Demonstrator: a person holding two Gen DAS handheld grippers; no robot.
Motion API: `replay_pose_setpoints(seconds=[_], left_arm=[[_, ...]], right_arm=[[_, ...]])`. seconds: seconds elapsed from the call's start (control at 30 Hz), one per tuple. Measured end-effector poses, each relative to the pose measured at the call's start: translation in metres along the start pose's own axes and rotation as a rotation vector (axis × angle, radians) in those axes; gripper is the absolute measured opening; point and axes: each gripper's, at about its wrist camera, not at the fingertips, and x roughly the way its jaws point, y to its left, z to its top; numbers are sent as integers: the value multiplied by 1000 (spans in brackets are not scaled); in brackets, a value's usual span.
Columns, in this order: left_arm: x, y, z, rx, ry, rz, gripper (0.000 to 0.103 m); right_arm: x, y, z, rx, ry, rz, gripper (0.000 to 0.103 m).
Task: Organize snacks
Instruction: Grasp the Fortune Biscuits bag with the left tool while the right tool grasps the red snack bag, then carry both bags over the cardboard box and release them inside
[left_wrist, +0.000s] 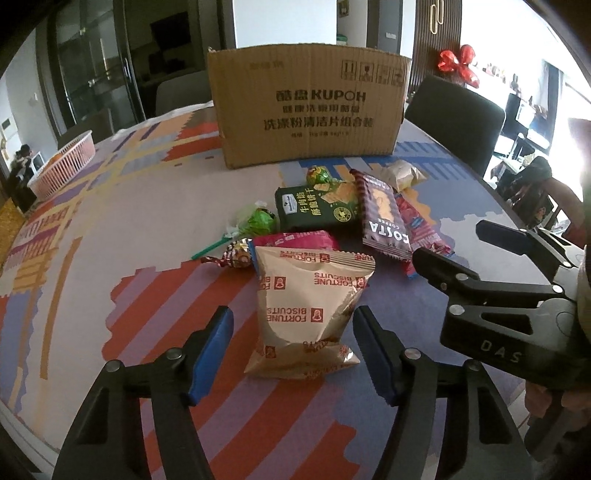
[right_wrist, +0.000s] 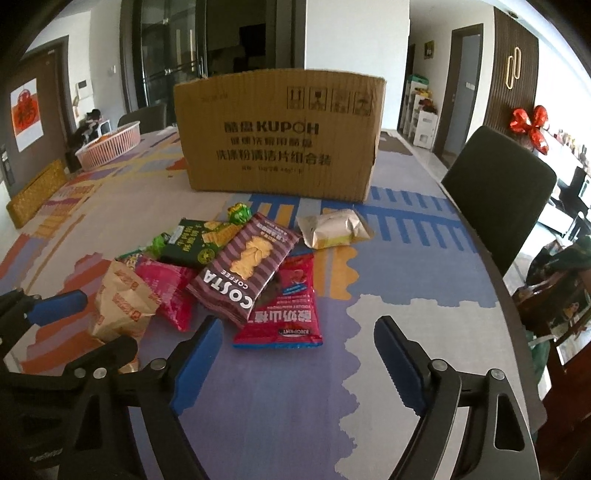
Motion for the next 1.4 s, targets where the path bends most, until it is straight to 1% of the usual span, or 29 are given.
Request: replay_pose_setpoints(seconds=[0.2,0.3,0.37,0.5,0.6,0.67,0.73,0.83,0.97,1.13,1.4], left_arm=[[10,2,2,-11,27,-15,60],[15,4,2,-22,39,-23,55],[17,5,3,-29,46,-31,51],[18,5,4,-31,46,-33,50],[19,5,5,-31,43,-37,47],[19,5,6,-34,43,-38,45],[19,6,6,-39,40,-38,44],[17,5,6,-42,38,-40,44],[9,3,6,-41,18,-41,44],[-5,0,7,-35,-16,-40,44],[-25,-7,3,-25,-58,-43,44]], right_arm=[[13,5,0,-28,36,16,79],[18,10,1,-58,40,11,78],[22,14,2,-78,43,10,74],[30,20,2,-110,51,3,67],[32,20,3,-106,59,6,63],[33,20,4,-109,59,12,56],[33,20,5,-104,58,14,52],[33,18,5,-92,63,20,50],[27,13,4,-62,71,39,45],[12,11,-4,-29,79,69,44],[-22,12,-18,-21,43,89,39]])
